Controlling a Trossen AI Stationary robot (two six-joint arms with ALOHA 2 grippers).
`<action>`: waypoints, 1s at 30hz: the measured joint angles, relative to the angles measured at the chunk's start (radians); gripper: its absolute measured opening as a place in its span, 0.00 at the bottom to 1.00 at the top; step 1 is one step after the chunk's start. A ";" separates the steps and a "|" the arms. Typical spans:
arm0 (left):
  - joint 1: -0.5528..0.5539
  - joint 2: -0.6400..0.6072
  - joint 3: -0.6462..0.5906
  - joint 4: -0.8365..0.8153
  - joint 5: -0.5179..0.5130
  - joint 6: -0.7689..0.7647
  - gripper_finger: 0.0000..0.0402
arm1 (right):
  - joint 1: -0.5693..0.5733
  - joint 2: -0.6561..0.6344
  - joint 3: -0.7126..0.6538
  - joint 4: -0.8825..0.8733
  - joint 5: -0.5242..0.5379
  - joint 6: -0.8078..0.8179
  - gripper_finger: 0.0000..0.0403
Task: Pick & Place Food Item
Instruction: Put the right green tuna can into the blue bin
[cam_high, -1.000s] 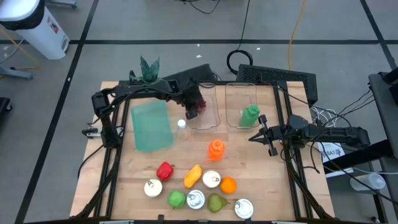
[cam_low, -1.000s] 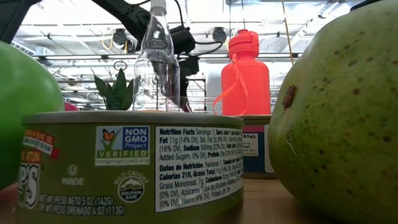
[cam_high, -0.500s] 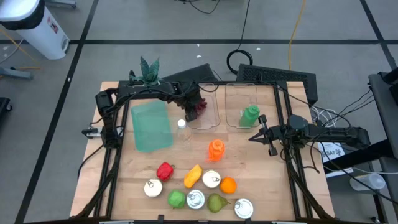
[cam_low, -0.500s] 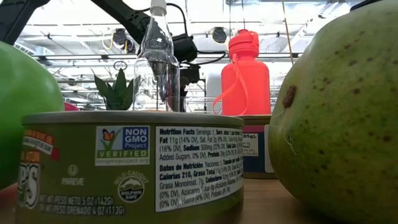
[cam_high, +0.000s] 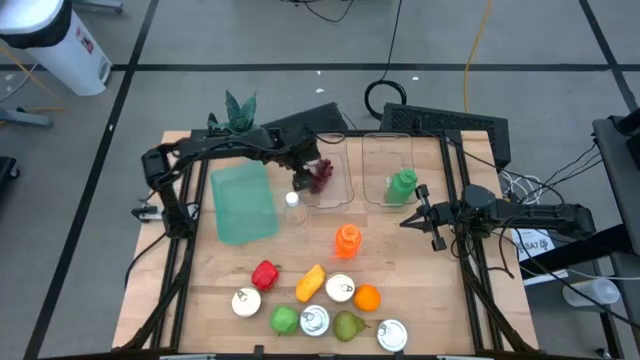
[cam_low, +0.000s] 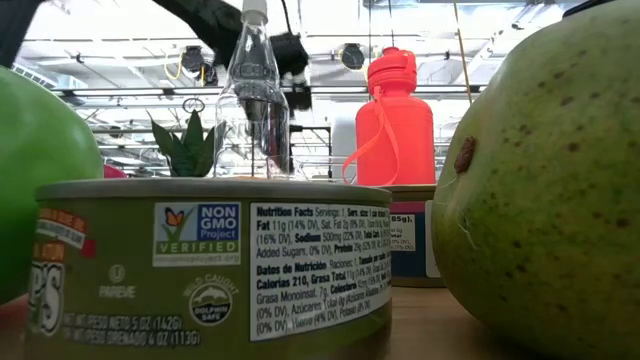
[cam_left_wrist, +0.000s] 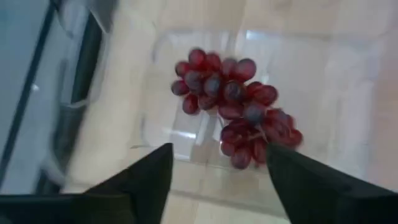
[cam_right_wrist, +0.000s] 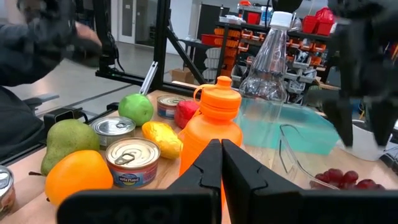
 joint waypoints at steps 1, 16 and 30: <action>-0.006 -0.030 0.000 -0.014 -0.003 0.008 0.72 | 0.000 0.000 0.000 0.000 0.000 0.000 0.00; -0.181 -0.739 -0.018 -0.169 0.018 -0.104 0.71 | 0.000 0.000 0.000 0.000 0.000 0.000 0.00; -0.407 -1.110 -0.705 0.570 0.193 -0.152 0.13 | 0.000 0.000 0.000 0.001 0.003 0.000 0.00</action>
